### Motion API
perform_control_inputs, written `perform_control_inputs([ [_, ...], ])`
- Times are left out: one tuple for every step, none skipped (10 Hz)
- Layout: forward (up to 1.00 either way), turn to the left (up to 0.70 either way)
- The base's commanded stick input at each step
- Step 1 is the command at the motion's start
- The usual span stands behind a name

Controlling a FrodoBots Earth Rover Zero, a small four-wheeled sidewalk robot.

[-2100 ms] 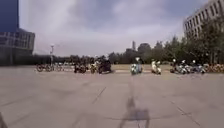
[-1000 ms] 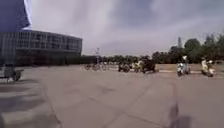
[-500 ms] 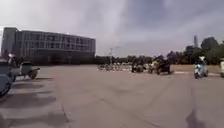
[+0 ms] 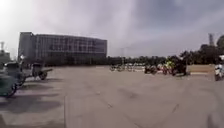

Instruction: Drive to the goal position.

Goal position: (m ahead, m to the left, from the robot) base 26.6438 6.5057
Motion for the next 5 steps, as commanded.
perform_control_inputs([
  [0.69,0.0],
  [0.69,0.0],
  [0.84,0.0],
  [0.84,0.0],
  [0.84,0.0],
])
